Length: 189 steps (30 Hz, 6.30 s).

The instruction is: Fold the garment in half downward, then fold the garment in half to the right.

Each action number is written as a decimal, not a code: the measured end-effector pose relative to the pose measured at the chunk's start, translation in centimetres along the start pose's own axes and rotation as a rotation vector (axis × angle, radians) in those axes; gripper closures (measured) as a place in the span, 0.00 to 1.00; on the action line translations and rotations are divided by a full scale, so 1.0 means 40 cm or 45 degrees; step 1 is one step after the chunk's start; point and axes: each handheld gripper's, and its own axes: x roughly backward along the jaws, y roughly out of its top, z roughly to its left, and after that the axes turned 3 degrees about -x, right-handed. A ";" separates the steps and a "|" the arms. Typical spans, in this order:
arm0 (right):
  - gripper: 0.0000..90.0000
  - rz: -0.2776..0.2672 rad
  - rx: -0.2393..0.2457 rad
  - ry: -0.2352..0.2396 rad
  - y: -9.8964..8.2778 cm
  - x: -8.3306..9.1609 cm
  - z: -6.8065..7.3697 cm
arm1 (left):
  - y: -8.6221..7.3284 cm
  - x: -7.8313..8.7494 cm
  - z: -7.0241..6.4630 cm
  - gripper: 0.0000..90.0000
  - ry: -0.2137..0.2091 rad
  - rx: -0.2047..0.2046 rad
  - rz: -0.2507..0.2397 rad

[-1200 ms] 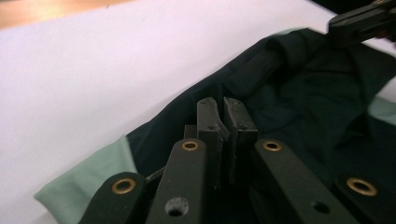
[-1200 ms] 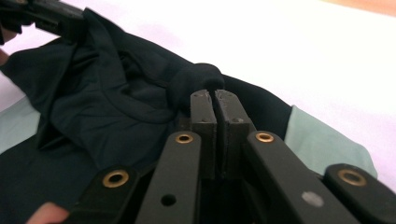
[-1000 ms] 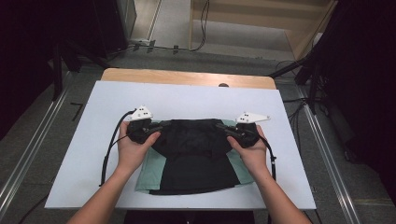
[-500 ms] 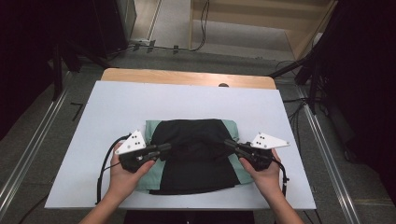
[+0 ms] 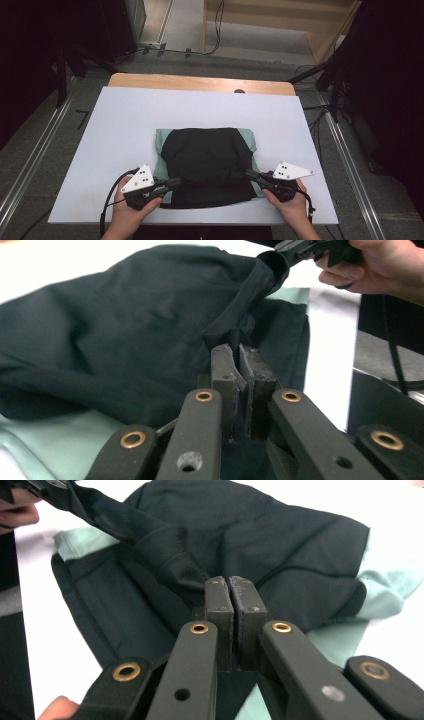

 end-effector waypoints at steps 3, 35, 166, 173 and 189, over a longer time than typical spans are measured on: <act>0.96 0.017 0.009 -0.009 -0.012 0.007 0.001 | -0.015 -0.004 -0.014 0.96 -0.019 -0.017 0.032; 0.23 -0.001 -0.061 -0.010 -0.045 0.044 0.017 | -0.046 0.017 -0.014 0.47 -0.057 0.107 0.010; 0.00 -0.029 0.001 0.031 0.021 -0.024 0.125 | 0.077 -0.085 0.420 0.93 0.211 0.500 0.187; 0.00 -0.007 0.029 0.077 0.052 -0.060 0.166 | 0.097 -0.072 0.401 0.94 0.216 0.471 0.151; 0.09 0.018 0.116 0.237 0.122 -0.190 0.305 | 0.115 -0.059 0.384 0.94 0.210 0.443 0.116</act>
